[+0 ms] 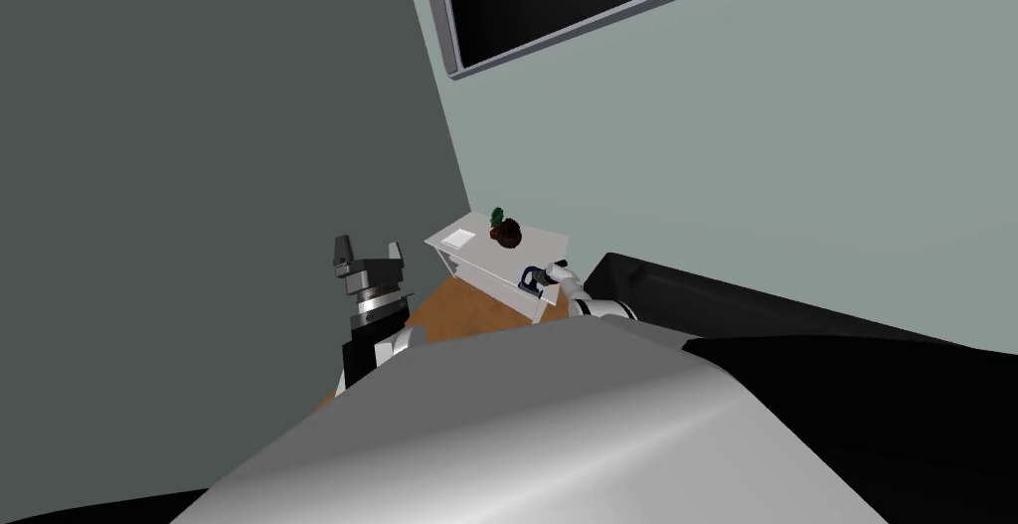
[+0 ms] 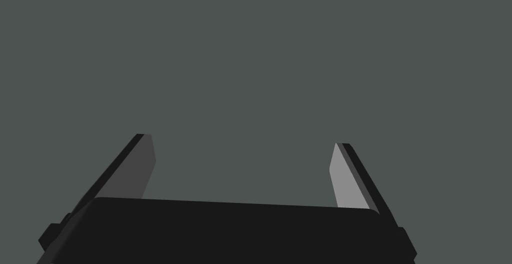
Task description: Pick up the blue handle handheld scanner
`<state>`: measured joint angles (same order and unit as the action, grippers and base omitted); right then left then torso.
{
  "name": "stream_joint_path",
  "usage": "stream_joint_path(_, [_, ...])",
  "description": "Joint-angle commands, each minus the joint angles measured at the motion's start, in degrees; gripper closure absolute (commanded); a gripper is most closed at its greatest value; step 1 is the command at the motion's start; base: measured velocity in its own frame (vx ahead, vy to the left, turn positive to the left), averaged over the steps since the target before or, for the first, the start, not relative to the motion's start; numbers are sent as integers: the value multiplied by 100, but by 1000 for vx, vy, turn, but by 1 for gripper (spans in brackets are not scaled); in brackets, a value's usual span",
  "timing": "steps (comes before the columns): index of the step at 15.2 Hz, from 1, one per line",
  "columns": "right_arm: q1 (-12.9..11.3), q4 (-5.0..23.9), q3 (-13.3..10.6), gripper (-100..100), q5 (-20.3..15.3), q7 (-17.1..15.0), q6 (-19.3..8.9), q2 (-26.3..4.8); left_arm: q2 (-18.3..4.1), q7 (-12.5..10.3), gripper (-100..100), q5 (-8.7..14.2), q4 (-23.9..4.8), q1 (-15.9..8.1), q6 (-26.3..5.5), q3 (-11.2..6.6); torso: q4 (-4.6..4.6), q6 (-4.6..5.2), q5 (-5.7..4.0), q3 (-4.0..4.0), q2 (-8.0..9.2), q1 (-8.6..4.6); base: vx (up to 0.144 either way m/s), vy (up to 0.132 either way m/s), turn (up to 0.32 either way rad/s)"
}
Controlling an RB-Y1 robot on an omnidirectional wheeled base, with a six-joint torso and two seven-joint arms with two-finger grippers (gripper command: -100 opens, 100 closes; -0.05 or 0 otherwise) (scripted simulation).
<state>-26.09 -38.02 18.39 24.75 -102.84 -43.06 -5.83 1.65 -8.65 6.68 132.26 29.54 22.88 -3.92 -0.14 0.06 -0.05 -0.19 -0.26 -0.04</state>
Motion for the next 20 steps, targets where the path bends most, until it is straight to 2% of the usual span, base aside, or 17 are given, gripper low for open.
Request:
stream_joint_path(1, [77,-206,-78,100,51,144,-218,1,0,0,0,0,0,0,0,0,0,0,0,0,0,0,60,76,-425])
stream_joint_path(4, [196,-549,-206,100,161,390,-566,-4,1,0,0,0,0,1,0,0,-2,-1,8,-12,-25,34,90,110,-376])
stream_joint_path(5, [196,-549,-206,100,161,390,-566,-4,1,0,0,0,0,1,0,0,-2,-4,9,-14,-30,41,69,111,-202])
stream_joint_path(9, [353,-1006,-377,100,306,718,-1031,-10,0,0,0,0,0,1,0,0,2,-8,9,-9,-21,43,55,99,-288])
stream_joint_path(10, [346,-944,-332,100,249,588,-904,3,0,0,0,0,0,1,0,0,2,-7,9,-9,-20,45,31,70,-148])
stream_joint_path(11, [336,-1028,-335,-100,75,529,-1001,-135,0,0,0,0,0,-1,0,1,2,-13,8,-7,-16,36,25,79,-87])
stream_joint_path(16, [347,-1145,-320,-100,-323,269,-1158,-375,1,0,0,0,0,-1,0,1,3,-12,11,-4,-13,54,32,128,-111])
stream_joint_path(20, [347,-1091,-357,-100,-645,-56,-1396,-695,1,0,0,0,0,0,0,2,1,-15,14,-13,-30,70,70,169,-38])
